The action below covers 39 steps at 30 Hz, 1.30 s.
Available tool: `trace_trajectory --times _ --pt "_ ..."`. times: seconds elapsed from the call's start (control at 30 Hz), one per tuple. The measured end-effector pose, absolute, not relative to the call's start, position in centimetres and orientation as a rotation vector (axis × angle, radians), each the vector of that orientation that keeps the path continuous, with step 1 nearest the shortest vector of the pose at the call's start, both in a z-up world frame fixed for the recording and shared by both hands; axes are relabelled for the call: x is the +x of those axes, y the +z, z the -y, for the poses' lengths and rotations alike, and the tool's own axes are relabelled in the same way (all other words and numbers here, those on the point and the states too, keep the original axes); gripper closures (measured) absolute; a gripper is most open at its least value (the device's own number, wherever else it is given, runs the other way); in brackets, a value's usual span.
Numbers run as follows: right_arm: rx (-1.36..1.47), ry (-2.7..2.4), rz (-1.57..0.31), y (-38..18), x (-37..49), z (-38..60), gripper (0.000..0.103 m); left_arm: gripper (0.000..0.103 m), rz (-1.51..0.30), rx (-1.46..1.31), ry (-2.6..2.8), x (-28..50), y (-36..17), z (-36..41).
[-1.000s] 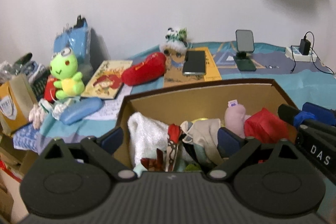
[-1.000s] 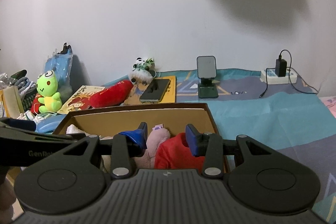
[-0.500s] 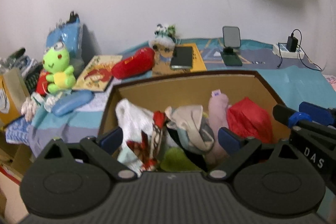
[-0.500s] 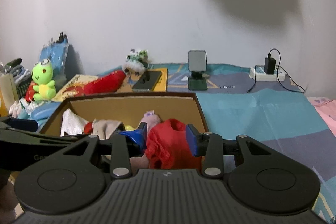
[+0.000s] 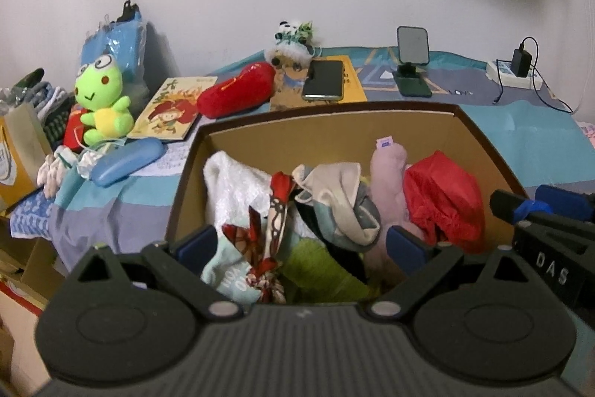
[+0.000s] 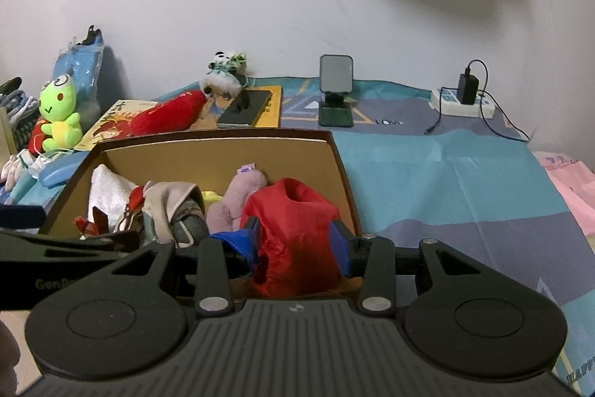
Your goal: Organize soft objects
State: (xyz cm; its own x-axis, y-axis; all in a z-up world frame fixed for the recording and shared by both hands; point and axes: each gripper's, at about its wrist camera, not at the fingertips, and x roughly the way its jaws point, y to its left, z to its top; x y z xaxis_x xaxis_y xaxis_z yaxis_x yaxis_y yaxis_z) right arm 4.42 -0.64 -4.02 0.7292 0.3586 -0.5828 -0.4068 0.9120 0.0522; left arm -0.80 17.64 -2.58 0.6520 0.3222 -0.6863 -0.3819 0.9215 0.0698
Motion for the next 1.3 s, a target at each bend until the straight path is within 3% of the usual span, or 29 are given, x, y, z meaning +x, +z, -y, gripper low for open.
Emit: trace_trajectory --times 1.3 --pt "-0.068 0.465 -0.682 -4.3 7.5 -0.2 0.078 0.007 -0.771 -0.099 0.428 1.5 -2.5 -17.9"
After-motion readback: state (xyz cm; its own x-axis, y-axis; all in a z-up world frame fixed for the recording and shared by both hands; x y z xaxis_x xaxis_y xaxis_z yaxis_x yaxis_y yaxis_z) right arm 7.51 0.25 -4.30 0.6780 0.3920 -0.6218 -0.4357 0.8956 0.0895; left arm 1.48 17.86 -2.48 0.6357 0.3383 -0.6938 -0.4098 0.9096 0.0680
